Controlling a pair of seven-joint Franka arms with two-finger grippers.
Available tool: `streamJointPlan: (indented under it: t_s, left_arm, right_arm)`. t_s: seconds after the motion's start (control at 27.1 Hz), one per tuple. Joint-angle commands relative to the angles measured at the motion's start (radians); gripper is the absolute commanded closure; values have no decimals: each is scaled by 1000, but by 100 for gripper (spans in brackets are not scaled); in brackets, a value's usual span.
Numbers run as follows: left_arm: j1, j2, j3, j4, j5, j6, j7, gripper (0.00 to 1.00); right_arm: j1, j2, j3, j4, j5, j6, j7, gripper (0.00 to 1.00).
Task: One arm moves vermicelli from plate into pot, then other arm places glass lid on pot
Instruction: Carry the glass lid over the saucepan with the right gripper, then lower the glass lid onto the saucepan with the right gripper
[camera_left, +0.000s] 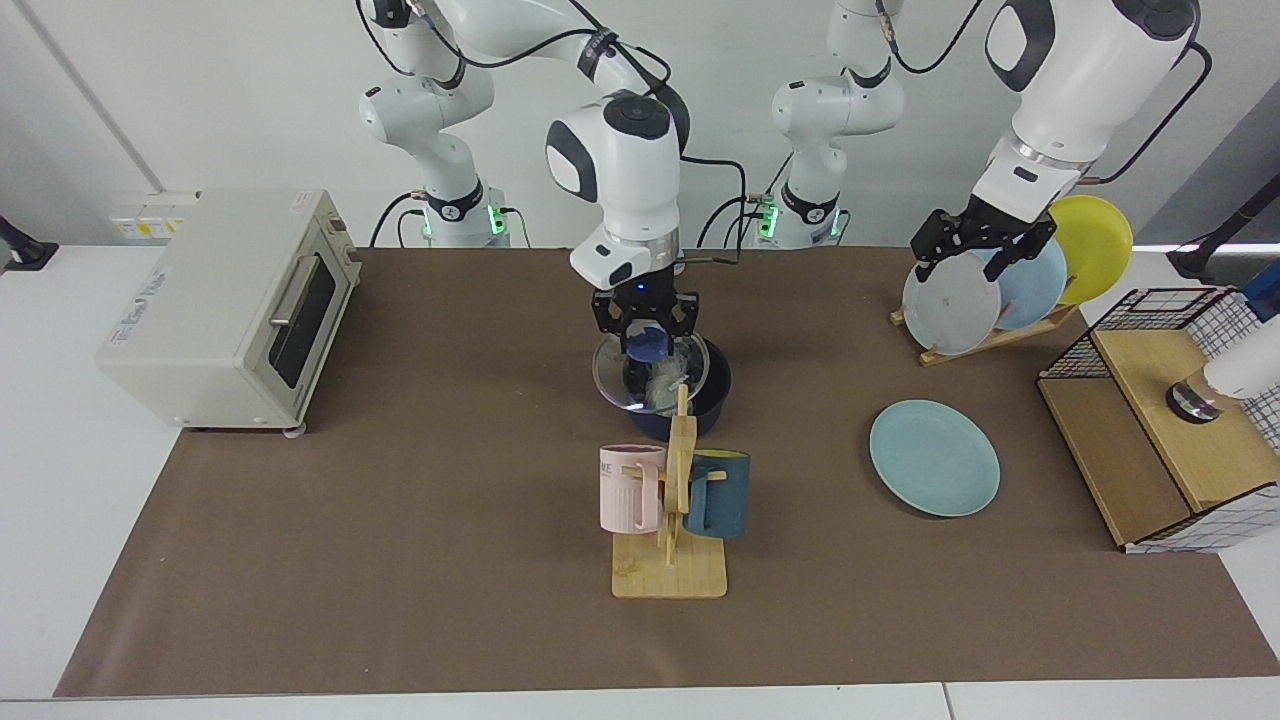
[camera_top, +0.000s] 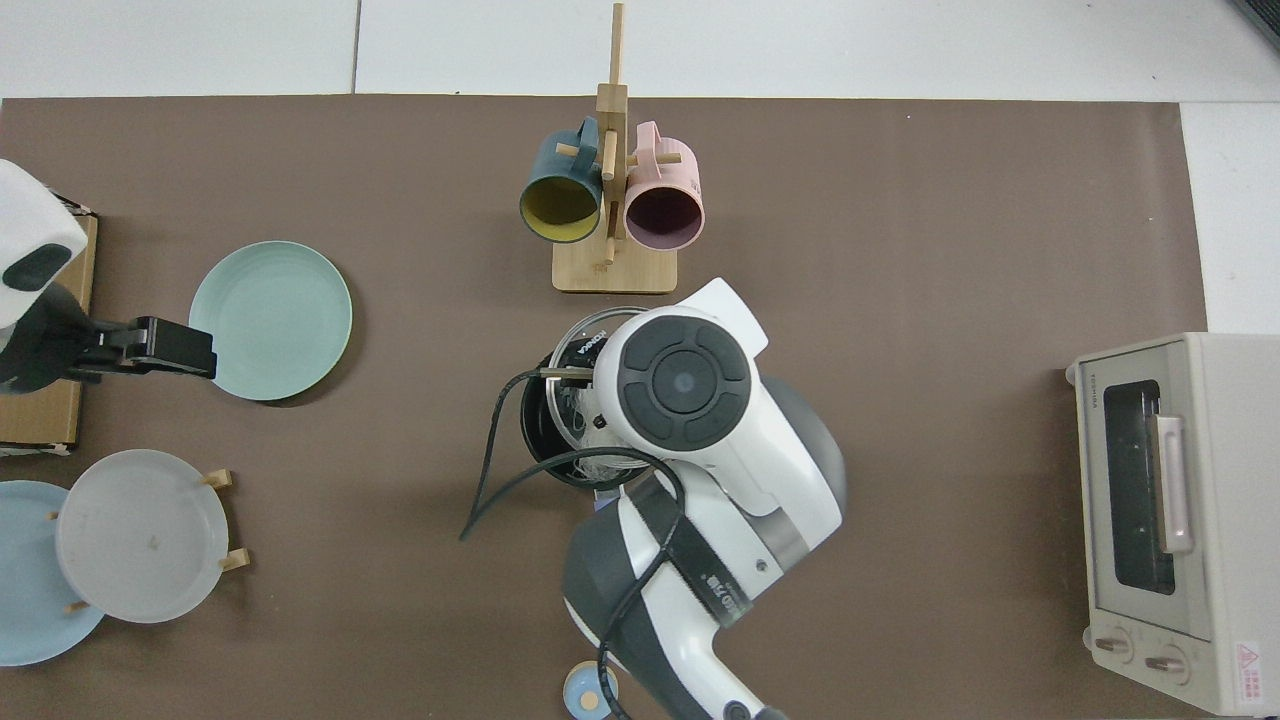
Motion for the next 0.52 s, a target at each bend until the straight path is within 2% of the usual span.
streamJointPlan:
  t_s: [0.0,0.48]
  left_arm:
    - [4,-24,0,-23,12,10,12,0]
    - [4,-24,0,-23,12,10,12,0]
  right_arm:
    - [48,44,-8,36,-9,33,56,100]
    - [63,50,-8,11,-37,68,70,100]
